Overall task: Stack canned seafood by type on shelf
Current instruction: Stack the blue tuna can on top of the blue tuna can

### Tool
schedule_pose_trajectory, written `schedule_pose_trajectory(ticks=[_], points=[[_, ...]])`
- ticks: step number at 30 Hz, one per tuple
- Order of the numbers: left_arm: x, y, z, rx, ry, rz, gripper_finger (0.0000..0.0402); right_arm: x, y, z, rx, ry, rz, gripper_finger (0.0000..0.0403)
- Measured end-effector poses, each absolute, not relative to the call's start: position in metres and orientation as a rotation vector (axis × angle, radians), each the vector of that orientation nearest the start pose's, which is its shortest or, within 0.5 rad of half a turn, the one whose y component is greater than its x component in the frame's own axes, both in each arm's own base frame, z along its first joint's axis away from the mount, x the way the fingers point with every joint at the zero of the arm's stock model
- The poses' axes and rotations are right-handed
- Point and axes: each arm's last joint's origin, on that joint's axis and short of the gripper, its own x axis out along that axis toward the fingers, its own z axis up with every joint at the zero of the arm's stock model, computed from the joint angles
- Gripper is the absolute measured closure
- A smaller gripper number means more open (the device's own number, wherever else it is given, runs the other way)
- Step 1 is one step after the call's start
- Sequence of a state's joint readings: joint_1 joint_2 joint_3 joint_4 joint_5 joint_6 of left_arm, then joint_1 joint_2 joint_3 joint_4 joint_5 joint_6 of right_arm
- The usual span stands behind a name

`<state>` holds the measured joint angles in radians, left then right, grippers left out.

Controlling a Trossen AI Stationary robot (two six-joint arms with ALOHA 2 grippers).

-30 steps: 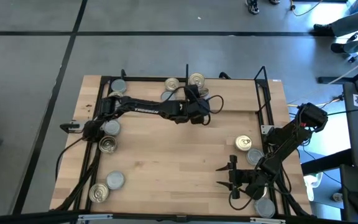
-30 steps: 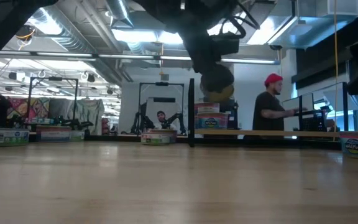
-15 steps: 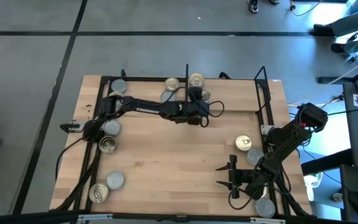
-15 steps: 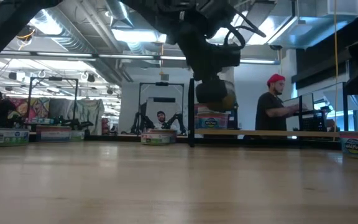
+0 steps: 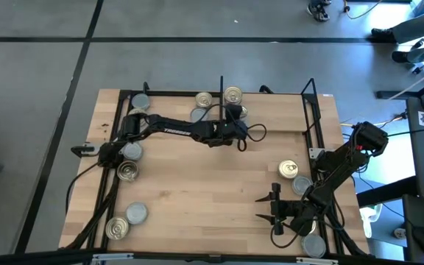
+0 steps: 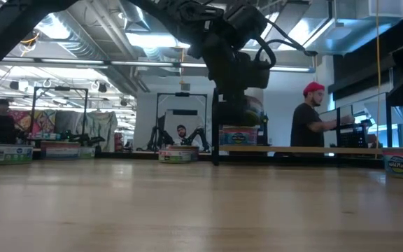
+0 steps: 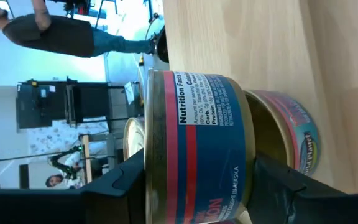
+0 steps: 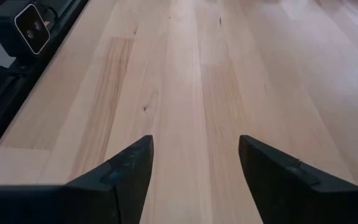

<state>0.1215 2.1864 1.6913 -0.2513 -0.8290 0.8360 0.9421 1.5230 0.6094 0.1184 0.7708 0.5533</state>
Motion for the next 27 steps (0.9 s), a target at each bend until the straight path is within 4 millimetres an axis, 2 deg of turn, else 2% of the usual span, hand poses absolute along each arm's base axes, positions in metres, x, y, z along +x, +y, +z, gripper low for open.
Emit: schedule_pose_trajectory(ticks=[14,23,27], points=[[0.470,0.093,0.195,0.993,1.122,0.567,0.0206,0.173,0.204,0.147,-0.062,0.538,0.014,0.0166],[0.469,0.092,0.195,0.962,1.120,0.569,0.0136,0.173,0.204,0.147,-0.062,0.539,0.014,0.0166],[0.470,0.087,0.195,0.942,1.102,0.575,0.0120,0.173,0.204,0.147,-0.062,0.538,0.014,0.0166]])
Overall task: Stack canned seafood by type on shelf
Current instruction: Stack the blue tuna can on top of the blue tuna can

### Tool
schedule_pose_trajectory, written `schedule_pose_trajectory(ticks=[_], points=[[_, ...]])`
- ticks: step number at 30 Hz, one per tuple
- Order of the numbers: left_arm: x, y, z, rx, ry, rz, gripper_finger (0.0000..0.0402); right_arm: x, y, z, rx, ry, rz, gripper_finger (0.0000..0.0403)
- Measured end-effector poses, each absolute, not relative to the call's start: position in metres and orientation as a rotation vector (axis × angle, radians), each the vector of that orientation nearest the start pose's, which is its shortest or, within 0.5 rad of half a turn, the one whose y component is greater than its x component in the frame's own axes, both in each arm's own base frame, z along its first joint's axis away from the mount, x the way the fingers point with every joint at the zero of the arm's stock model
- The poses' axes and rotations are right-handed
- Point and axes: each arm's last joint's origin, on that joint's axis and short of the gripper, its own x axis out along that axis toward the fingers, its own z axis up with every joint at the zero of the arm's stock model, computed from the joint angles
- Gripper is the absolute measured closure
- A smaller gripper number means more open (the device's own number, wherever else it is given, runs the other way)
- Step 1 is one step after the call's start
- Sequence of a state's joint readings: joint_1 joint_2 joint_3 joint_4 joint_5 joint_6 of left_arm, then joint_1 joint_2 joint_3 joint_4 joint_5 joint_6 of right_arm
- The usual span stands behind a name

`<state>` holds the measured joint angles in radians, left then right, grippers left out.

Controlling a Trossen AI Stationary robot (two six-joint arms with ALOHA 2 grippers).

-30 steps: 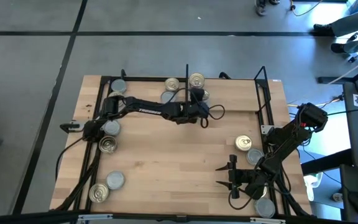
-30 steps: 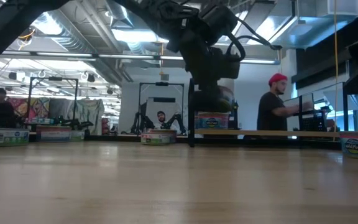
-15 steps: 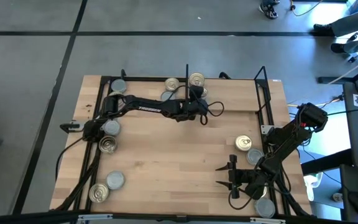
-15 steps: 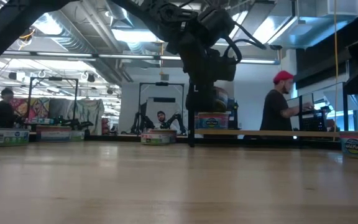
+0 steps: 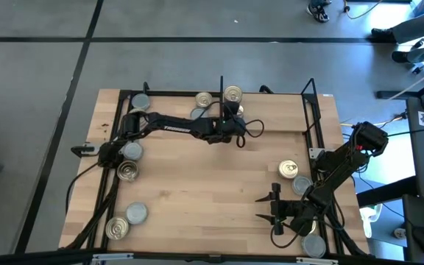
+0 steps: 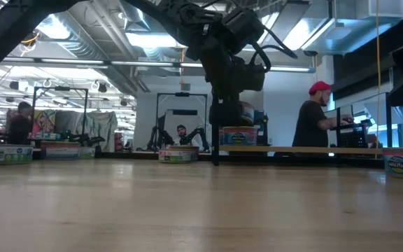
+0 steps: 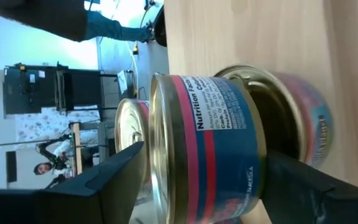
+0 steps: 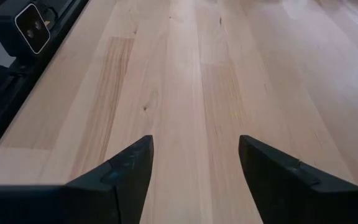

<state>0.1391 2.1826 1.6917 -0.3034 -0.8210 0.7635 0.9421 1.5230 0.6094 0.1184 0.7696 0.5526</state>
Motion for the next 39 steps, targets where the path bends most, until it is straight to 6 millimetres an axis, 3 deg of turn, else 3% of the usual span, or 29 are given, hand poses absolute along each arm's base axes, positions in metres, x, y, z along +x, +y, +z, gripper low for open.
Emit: schedule_pose_trajectory(ticks=[14,23,39], points=[[0.474,0.065,0.195,0.921,1.053,0.564,0.0117,0.173,0.204,0.147,-0.063,0.538,0.014,0.0166],[0.473,0.070,0.195,0.864,1.036,0.606,0.0117,0.173,0.204,0.147,-0.063,0.538,0.014,0.0166],[0.474,0.061,0.197,0.837,1.012,0.602,0.0118,0.173,0.204,0.147,-0.065,0.539,0.014,0.0166]])
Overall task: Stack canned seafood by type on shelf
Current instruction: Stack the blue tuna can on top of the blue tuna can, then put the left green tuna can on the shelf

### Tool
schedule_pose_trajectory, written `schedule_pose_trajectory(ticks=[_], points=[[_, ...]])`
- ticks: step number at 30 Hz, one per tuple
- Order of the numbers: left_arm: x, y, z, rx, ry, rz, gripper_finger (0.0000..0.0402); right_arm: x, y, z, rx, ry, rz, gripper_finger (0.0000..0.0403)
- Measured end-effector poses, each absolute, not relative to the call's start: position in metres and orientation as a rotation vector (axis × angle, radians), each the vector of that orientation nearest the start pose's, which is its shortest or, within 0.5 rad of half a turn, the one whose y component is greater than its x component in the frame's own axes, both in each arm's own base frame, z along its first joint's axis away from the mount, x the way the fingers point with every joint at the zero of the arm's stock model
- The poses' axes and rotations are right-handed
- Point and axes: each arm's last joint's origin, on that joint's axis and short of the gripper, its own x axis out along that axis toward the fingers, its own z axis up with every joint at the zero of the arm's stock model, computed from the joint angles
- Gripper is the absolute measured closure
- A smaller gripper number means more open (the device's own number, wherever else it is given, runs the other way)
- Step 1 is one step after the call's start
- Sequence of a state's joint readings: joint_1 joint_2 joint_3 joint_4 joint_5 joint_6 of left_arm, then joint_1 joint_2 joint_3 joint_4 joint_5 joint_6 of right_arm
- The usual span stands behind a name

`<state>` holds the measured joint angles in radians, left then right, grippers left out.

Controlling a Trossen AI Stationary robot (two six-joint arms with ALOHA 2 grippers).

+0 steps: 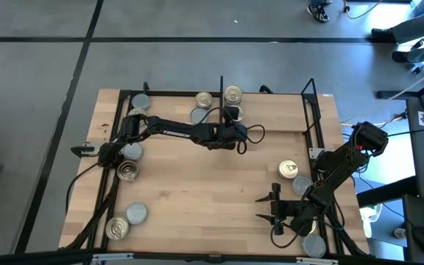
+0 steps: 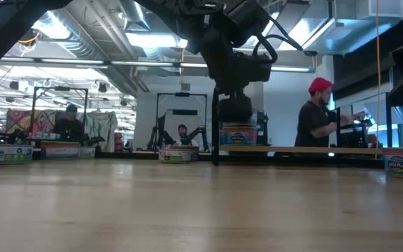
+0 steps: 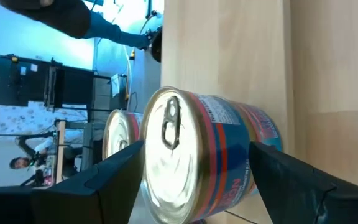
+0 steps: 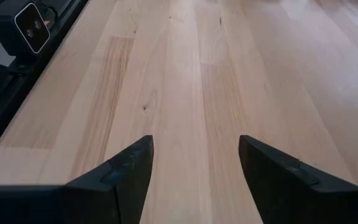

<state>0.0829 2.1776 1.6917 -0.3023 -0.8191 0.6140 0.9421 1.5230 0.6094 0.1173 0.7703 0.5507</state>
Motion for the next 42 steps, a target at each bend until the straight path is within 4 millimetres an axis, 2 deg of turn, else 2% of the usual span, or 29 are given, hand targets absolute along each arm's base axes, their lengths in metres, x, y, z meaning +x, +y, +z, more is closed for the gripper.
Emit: schedule_pose_trajectory(ticks=[12,15,19,23,28,34,42], points=[[0.473,0.049,0.207,0.846,0.992,0.655,0.0118,0.173,0.204,0.147,-0.069,0.538,0.015,0.0166],[0.474,0.034,0.213,0.847,0.987,0.685,0.0118,0.173,0.204,0.147,-0.069,0.538,0.015,0.0166],[0.469,-0.007,0.239,0.827,0.916,0.666,0.0118,0.173,0.204,0.147,-0.071,0.539,0.015,0.0166],[0.453,-0.040,0.263,0.729,0.845,0.661,0.0118,0.173,0.203,0.146,-0.073,0.541,0.015,0.0166],[0.420,-0.079,0.285,0.560,0.818,0.620,0.0118,0.173,0.204,0.147,-0.068,0.538,0.017,0.0166],[0.379,-0.113,0.288,0.423,0.928,0.592,0.0118,0.173,0.204,0.147,-0.066,0.535,0.017,0.0166],[0.333,-0.149,0.283,0.359,0.997,0.713,0.0118,0.173,0.204,0.147,-0.066,0.530,0.010,0.0166]])
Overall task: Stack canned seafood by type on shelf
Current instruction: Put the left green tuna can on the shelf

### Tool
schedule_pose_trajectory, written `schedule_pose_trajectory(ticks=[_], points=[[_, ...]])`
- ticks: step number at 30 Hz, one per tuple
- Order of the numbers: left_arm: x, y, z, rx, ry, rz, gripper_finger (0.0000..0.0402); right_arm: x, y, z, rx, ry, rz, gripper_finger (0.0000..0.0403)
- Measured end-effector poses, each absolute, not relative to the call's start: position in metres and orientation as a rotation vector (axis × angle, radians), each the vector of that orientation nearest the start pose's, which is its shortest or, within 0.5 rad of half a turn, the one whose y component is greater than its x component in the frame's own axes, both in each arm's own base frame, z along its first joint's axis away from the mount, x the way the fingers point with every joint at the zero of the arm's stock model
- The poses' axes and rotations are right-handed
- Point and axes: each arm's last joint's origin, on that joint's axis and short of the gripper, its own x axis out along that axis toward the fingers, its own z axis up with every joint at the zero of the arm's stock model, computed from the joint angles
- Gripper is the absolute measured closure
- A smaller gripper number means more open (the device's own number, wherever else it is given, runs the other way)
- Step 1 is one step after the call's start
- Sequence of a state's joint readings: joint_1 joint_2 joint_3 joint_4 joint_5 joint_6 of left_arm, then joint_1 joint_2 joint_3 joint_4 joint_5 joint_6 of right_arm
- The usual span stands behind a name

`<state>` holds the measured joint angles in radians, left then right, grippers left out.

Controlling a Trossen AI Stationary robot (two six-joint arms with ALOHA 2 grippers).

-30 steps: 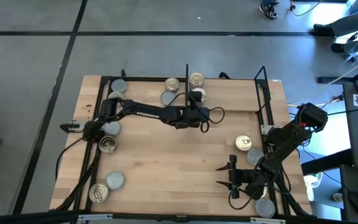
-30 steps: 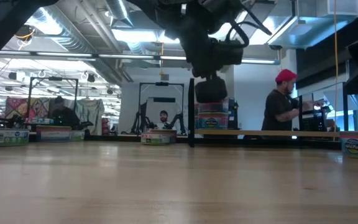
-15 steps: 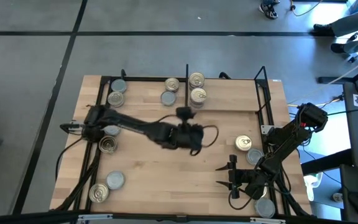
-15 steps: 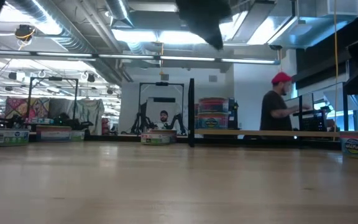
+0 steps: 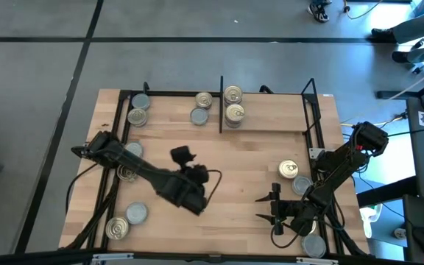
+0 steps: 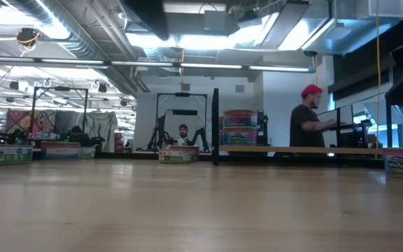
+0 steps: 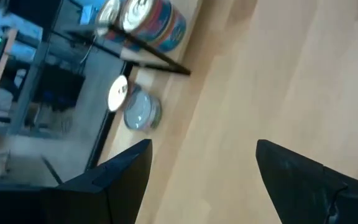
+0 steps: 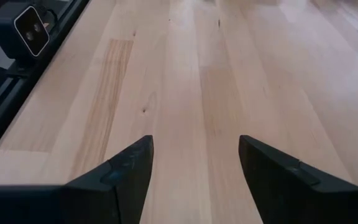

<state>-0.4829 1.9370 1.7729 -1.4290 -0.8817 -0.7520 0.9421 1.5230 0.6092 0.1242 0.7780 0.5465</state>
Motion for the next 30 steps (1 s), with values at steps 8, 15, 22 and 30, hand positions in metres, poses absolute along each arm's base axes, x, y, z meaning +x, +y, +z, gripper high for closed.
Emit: schedule_pose_trajectory(ticks=[8,15,22,30], points=[[0.310,-0.186,0.278,0.135,1.101,0.621,0.0130,0.173,0.204,0.147,-0.066,0.530,0.010,0.0166],[0.292,-0.214,0.274,-0.085,1.265,0.534,0.0157,0.173,0.204,0.147,-0.063,0.530,0.009,0.0166],[0.264,-0.237,0.273,-0.241,1.488,0.517,0.0194,0.173,0.204,0.147,-0.063,0.530,0.009,0.0166],[0.233,-0.251,0.246,-0.262,1.693,0.602,0.0258,0.173,0.204,0.147,-0.054,0.538,0.021,0.0166]])
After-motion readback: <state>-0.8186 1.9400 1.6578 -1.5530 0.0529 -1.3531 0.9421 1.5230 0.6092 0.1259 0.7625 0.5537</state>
